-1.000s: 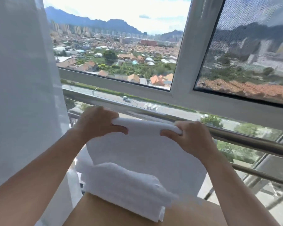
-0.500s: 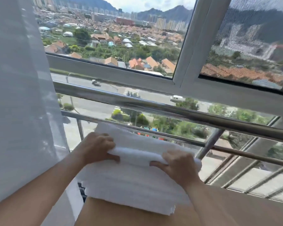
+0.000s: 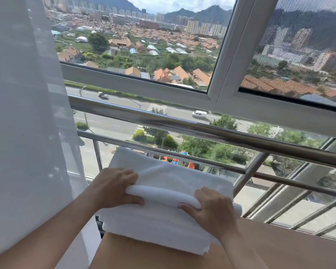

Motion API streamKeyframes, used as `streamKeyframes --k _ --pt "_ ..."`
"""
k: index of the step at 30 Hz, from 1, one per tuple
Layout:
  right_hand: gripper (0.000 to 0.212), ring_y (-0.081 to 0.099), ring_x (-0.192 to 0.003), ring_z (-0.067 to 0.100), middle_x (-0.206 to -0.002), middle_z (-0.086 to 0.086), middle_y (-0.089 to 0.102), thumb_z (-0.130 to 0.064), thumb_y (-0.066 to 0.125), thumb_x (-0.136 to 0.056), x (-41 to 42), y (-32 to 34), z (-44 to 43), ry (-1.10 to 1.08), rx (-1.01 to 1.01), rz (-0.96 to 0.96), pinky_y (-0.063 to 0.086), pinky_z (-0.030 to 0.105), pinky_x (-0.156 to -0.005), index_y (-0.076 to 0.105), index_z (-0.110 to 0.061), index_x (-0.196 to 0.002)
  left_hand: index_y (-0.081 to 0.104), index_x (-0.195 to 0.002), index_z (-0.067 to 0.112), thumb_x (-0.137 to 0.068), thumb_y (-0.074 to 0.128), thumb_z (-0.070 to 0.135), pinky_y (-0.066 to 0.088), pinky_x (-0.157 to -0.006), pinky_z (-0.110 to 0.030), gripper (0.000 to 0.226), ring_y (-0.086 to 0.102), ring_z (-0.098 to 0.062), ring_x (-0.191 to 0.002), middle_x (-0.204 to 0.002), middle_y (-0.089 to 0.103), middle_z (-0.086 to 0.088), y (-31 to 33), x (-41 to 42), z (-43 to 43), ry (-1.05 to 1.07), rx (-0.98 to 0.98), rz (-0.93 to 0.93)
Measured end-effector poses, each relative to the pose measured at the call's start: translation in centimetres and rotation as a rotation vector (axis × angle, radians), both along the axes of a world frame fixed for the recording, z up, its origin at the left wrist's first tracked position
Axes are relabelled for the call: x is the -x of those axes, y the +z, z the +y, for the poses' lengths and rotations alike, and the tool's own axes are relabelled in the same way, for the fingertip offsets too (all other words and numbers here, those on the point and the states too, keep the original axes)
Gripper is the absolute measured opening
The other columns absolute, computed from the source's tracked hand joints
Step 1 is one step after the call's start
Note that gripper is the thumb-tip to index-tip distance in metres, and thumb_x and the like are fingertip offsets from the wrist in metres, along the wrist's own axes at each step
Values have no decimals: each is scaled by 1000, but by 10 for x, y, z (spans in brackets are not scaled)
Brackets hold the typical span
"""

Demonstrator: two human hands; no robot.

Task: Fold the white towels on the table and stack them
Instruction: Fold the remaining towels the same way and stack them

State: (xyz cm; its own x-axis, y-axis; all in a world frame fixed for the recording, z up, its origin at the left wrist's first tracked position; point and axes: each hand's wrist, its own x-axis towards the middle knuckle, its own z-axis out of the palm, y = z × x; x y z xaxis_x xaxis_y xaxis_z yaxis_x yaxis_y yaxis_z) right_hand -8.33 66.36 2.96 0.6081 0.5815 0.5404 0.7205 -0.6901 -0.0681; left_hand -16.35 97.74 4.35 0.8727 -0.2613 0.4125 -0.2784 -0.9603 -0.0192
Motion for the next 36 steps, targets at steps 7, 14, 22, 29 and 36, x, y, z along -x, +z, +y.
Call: streamKeyframes --k 7,14,22,29,36 --pt "62 53 -62 22 -56 -5 47 -63 21 -96 -5 27 28 -293 26 257 29 34 -59 43 -19 -57 58 -88 36 -87 23 82 39 -73 -31 58 51 -7 -93 -92 58 17 18 -19 -34 158 245 217" --pt "60 -3 -154 19 -167 -7 6 -61 12 -98 -6 -11 64 -279 221 656 -6 45 -123 15 -43 -156 12 -156 42 -94 13 71 0 -123 -45 69 2 -16 -154 -167 6 12 -21 -43 -84 277 99 461" --pt "68 -15 -153 23 -166 -12 -10 -73 5 -91 -21 -24 11 -523 179 716 -6 50 -122 1 -48 -155 1 -156 47 -74 -10 85 -5 -123 -48 91 -15 -14 -153 -167 -8 15 -32 -32 -17 534 115 467" --pt "62 -12 -153 23 -167 -11 -7 -65 14 -96 -21 -26 -6 -511 53 759 13 47 -122 6 -47 -155 -1 -155 49 -87 10 79 4 -122 -54 75 -22 -14 -151 -165 -16 17 -32 -30 -15 547 179 502" --pt "62 -11 -153 26 -168 -6 -6 -64 14 -98 -16 -18 -4 -548 130 735 12 52 -121 7 -43 -157 2 -158 41 -92 10 72 -12 -120 -54 73 -19 -23 -152 -168 -10 5 -28 -27 -31 534 110 478"
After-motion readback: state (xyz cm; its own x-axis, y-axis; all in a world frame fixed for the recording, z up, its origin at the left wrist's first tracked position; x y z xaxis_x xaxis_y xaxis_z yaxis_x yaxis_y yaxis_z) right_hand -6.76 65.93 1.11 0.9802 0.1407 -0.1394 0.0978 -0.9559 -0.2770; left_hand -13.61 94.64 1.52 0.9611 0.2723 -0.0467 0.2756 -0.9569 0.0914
